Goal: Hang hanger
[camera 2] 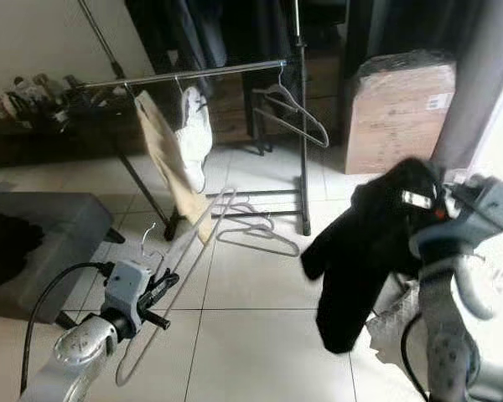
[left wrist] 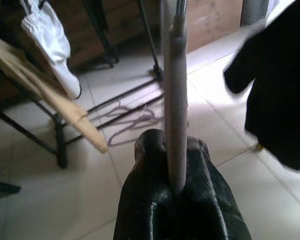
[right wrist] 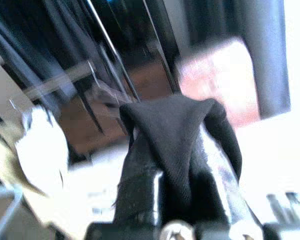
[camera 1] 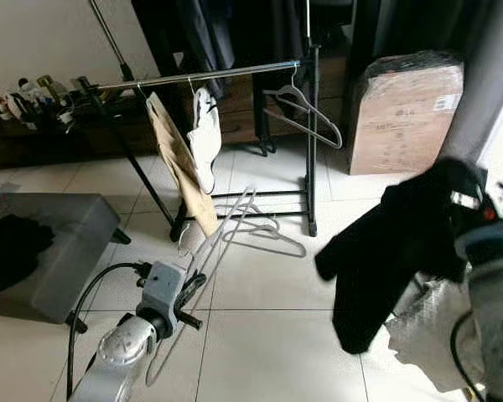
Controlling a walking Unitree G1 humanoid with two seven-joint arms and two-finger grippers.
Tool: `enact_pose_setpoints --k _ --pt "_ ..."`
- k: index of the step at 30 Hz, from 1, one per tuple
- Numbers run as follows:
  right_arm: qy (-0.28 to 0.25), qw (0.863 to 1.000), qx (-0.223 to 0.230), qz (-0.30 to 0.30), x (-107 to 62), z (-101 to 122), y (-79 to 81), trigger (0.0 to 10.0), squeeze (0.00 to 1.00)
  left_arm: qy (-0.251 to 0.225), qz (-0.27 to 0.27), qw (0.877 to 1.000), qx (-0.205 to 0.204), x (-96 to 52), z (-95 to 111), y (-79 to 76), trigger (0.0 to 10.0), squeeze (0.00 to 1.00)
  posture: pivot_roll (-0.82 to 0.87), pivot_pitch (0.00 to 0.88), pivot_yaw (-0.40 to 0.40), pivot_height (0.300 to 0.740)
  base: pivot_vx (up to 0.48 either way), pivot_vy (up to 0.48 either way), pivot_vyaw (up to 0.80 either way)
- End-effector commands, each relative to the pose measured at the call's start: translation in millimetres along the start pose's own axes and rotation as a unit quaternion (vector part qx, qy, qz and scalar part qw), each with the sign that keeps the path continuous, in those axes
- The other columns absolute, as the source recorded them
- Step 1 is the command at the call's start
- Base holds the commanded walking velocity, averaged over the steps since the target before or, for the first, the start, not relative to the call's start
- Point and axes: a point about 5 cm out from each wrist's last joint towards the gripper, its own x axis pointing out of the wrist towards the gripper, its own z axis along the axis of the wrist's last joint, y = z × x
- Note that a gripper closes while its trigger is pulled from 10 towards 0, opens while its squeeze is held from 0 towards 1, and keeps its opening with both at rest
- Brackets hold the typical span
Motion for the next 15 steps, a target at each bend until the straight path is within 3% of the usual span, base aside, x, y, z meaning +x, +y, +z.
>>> enact_pose_setpoints --k 1,4,8,9,15 --pt "-0.036 0.999 -0.017 0.019 -4.7 14.2 11.6 0.0 0.00 -0.001 0.032 0.999 0.017 -10.7 1.2 13.6 10.0 0.00 -0.20 0.094 0.140 0.740 0.000 0.000 0.00" --pt "-0.035 0.999 -0.040 0.005 -17.6 10.4 5.3 0.0 0.00 0.010 0.066 0.998 0.017 -27.1 -4.8 18.1 10.0 0.00 -0.21 0.089 0.130 0.740 0.000 0.000 0.00" --pt "-0.019 0.999 -0.037 -0.028 -20.0 -0.8 -4.5 0.0 0.00 0.011 0.084 0.996 0.001 -31.3 -8.4 14.5 10.0 0.00 -0.21 0.084 0.118 0.740 0.000 0.000 0.00" --pt "-0.015 0.998 -0.048 -0.028 -20.2 -3.5 -2.9 10.0 0.00 0.005 0.091 0.996 -0.014 -31.4 -6.7 11.9 10.0 0.00 -0.20 0.081 0.114 0.740 0.000 0.000 0.00" --pt "-0.011 0.999 -0.034 -0.040 -15.2 -6.5 0.7 10.0 0.00 -0.001 0.100 0.995 -0.013 -30.0 -4.3 9.1 10.0 0.00 -0.19 0.077 0.102 0.740 0.000 0.000 0.00"
